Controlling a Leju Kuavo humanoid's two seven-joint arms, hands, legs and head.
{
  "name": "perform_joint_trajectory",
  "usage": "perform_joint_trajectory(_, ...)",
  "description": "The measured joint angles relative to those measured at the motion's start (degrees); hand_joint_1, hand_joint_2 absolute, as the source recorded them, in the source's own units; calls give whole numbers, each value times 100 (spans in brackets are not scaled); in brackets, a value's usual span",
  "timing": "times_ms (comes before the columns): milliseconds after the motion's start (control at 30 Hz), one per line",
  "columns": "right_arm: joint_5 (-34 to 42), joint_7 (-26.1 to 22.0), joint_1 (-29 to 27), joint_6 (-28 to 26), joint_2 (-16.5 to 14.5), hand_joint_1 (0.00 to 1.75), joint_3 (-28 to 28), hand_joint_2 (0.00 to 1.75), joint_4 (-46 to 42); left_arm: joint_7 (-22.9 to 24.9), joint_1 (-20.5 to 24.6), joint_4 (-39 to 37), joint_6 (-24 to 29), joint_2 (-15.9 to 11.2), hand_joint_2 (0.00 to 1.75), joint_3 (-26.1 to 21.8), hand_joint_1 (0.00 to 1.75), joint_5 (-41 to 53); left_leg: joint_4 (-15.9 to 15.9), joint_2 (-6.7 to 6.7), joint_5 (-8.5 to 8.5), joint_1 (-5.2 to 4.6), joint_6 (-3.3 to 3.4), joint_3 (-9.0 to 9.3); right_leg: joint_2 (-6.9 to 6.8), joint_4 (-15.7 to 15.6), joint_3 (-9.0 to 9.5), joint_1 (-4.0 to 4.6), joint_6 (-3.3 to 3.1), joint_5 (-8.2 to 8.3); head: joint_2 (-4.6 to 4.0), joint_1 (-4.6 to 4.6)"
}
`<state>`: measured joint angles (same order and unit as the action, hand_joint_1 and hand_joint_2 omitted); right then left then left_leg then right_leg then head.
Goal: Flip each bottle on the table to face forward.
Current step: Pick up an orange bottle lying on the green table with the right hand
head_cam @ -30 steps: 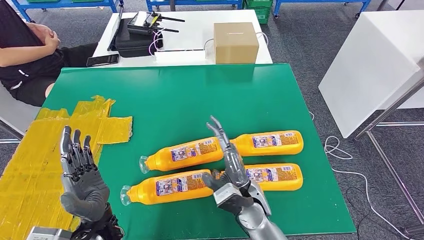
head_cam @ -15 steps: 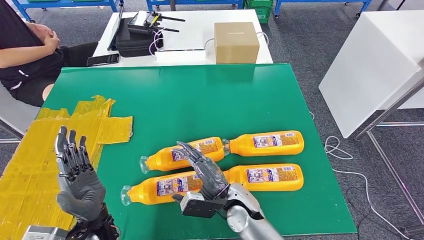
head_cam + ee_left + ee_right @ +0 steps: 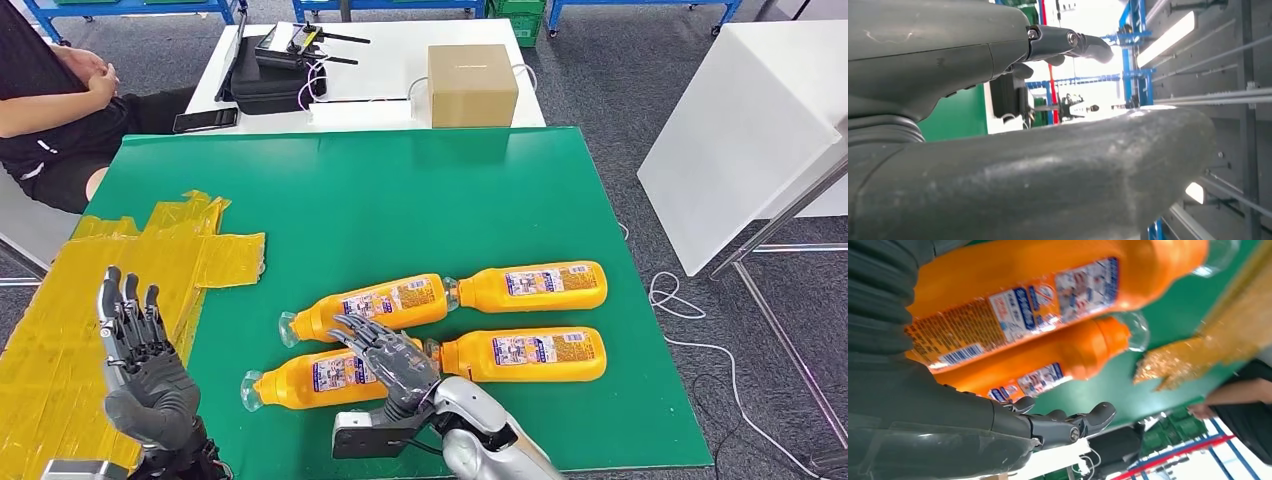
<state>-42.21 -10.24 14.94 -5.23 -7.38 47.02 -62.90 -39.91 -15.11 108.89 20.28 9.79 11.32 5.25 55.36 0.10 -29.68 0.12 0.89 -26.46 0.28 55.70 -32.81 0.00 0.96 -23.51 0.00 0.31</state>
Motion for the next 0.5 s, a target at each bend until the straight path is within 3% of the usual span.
perform_joint_trajectory(500, -603, 1151, 515, 685, 371, 0, 694, 175, 0, 0, -286, 220, -172, 83, 0, -405, 0, 85, 0, 0, 0, -1, 0, -1, 0, 0, 0, -1, 0, 0, 0, 0)
